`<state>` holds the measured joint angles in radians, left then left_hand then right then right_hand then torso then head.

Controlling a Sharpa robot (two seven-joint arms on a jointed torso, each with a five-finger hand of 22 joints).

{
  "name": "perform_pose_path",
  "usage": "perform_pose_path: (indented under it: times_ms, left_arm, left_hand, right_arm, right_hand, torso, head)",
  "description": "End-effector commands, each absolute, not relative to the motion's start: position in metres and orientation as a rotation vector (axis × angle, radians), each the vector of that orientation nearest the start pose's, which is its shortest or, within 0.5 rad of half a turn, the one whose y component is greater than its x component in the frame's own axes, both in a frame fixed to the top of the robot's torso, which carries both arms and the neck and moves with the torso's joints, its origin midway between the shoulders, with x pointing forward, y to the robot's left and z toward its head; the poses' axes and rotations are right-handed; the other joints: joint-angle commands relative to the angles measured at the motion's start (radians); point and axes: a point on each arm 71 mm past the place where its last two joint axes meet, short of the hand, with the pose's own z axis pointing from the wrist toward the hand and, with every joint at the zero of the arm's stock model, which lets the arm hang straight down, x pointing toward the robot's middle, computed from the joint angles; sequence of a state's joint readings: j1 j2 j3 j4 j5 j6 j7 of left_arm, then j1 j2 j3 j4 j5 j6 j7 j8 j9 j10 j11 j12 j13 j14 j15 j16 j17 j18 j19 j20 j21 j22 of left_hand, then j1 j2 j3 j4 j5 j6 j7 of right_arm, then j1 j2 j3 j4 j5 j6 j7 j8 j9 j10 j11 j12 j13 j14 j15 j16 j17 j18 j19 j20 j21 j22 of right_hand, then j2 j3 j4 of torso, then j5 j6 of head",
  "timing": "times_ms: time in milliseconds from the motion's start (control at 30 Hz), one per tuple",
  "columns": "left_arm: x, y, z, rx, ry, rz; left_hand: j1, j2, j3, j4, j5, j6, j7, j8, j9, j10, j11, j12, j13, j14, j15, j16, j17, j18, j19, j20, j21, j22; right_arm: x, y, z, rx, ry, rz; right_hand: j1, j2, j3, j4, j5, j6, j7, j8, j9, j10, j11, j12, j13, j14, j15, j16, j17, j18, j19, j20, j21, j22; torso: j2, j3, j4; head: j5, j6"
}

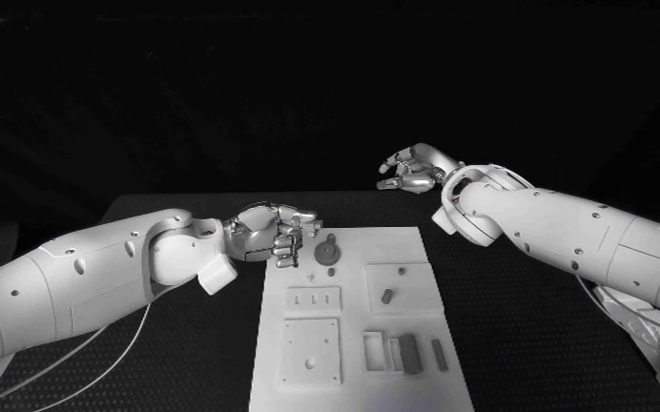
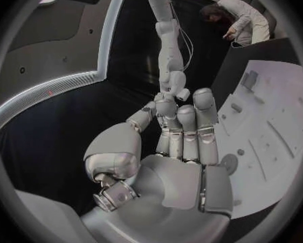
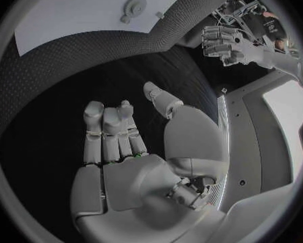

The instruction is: Assemble the parts on the task board

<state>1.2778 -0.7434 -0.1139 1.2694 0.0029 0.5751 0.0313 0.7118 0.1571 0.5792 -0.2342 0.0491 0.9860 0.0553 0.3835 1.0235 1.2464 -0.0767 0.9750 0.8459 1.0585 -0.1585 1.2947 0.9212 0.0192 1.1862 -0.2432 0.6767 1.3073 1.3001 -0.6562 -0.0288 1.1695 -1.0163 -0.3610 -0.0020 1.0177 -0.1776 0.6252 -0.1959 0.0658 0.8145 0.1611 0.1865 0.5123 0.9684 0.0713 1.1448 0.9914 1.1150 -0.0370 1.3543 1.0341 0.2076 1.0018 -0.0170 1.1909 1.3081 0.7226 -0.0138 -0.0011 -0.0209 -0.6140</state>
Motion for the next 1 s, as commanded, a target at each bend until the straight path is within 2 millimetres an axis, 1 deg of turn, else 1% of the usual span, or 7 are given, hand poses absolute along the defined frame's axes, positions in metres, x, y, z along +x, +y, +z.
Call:
perform_pose_path:
  times_ms: [33, 567, 667, 767, 867, 933, 1000]
  left_arm:
    - [0.499, 0.192, -0.189, -0.825, 2.168, -2.051]
    - [0.501, 0.195, -0.191, -0.82, 2.17, -2.018]
    - [0.504, 0.196, -0.192, -0.848, 2.162, -1.961]
    - [0.51, 0.2, -0.197, -0.895, 2.13, -1.805]
    - [0.514, 0.202, -0.199, -0.909, 2.119, -1.728]
    - [0.515, 0.201, -0.201, -0.888, 2.122, -1.686]
    - [0.517, 0.199, -0.202, -0.899, 2.111, -1.649]
  left_hand:
    - [0.0, 0.014, -0.006, -0.001, -0.001, 0.142, -0.04, 0.004, 0.009, -0.044, -0.015, 0.007, 0.002, -0.012, -0.001, 0.003, 0.001, 0.025, -0.003, -0.007, 0.0, 0.021]
    - [0.003, 0.014, -0.007, -0.007, -0.001, 0.142, -0.042, 0.006, 0.023, -0.043, -0.016, 0.01, 0.004, -0.011, -0.003, 0.007, 0.002, 0.026, -0.002, -0.009, 0.003, 0.022]
    - [0.004, 0.014, -0.007, -0.008, -0.001, 0.142, -0.042, 0.006, 0.025, -0.043, -0.017, 0.011, 0.005, -0.011, -0.003, 0.007, 0.002, 0.026, -0.001, -0.009, 0.003, 0.022]
    - [0.01, 0.013, -0.004, -0.013, 0.0, 0.141, -0.043, 0.005, 0.028, -0.044, -0.017, 0.01, 0.004, -0.011, -0.004, 0.007, 0.001, 0.026, -0.001, -0.01, 0.004, 0.022]
    - [0.017, 0.004, -0.001, -0.019, 0.0, 0.141, -0.043, 0.001, 0.032, -0.044, -0.018, 0.008, 0.003, -0.01, -0.005, 0.005, -0.001, 0.026, -0.001, -0.011, 0.004, 0.021]
    - [0.04, -0.022, 0.011, -0.034, 0.0, 0.133, -0.04, -0.01, 0.031, -0.05, -0.015, 0.001, -0.002, -0.014, -0.005, -0.001, -0.006, 0.026, -0.005, -0.011, 0.002, 0.019]
    - [0.055, -0.037, 0.017, -0.026, 0.0, 0.134, -0.037, -0.02, 0.028, -0.05, -0.012, -0.004, -0.006, -0.014, -0.004, -0.006, -0.01, 0.024, -0.005, -0.009, -0.001, 0.017]
  right_arm:
    - [0.566, -0.216, -0.147, 0.267, 1.583, 0.767]
    - [0.556, -0.208, -0.149, 0.254, 1.59, 0.821]
    - [0.548, -0.203, -0.15, 0.245, 1.578, 0.881]
    - [0.535, -0.193, -0.153, 0.215, 1.582, 0.959]
    - [0.525, -0.185, -0.156, 0.218, 1.592, 1.021]
    - [0.517, -0.178, -0.159, 0.248, 1.599, 1.082]
    - [0.509, -0.172, -0.162, 0.282, 1.606, 1.14]
  right_hand:
    - [0.001, 0.009, -0.006, 0.0, 0.001, -0.019, 0.024, 0.007, -0.001, -0.006, 0.001, 0.005, -0.001, -0.006, 0.001, -0.003, -0.001, 0.054, 0.0, -0.005, -0.004, 0.006]
    - [0.003, 0.012, -0.006, -0.002, 0.001, -0.018, 0.024, 0.007, -0.002, -0.006, 0.0, 0.006, -0.002, -0.006, 0.001, -0.003, -0.001, 0.054, 0.0, -0.004, -0.004, 0.006]
    - [0.004, 0.016, -0.006, -0.003, 0.001, -0.014, 0.023, 0.01, -0.001, -0.006, 0.0, 0.007, -0.002, -0.006, 0.0, -0.002, -0.001, 0.054, 0.0, -0.004, -0.004, 0.007]
    - [0.009, 0.024, -0.007, -0.009, 0.001, -0.007, 0.022, 0.014, 0.0, -0.005, -0.002, 0.01, -0.003, -0.006, -0.001, -0.001, -0.001, 0.054, 0.0, -0.004, -0.003, 0.008]
    - [0.008, 0.027, -0.009, -0.011, 0.001, -0.006, 0.021, 0.016, 0.0, -0.005, -0.002, 0.01, -0.003, -0.005, -0.002, 0.0, -0.001, 0.054, 0.0, -0.003, -0.003, 0.009]
    - [0.005, 0.027, -0.012, -0.011, 0.001, -0.004, 0.021, 0.017, 0.0, -0.004, -0.003, 0.011, -0.003, -0.006, -0.002, 0.0, -0.001, 0.054, -0.001, -0.003, -0.002, 0.009]
    - [0.002, 0.027, -0.014, -0.011, 0.001, -0.003, 0.02, 0.017, 0.0, -0.004, -0.003, 0.012, -0.004, -0.006, -0.002, 0.0, -0.001, 0.054, -0.001, -0.002, -0.002, 0.01]
  torso:
    - [0.0, -0.0003, -0.0002]
    - [0.003, 0.0016, 0.0014]
    - [0.003, 0.0012, 0.0024]
    - [0.002, 0.0013, 0.0025]
    - [0.001, 0.001, 0.0013]
    - [0.0, 0.0007, 0.0012]
    - [-0.001, 0.0008, 0.002]
  head:
    - [-0.008, 0.007]
    - [-0.008, 0.014]
    - [-0.008, 0.013]
    - [-0.007, 0.015]
    - [-0.006, 0.019]
    - [-0.004, 0.021]
    - [-0.002, 0.024]
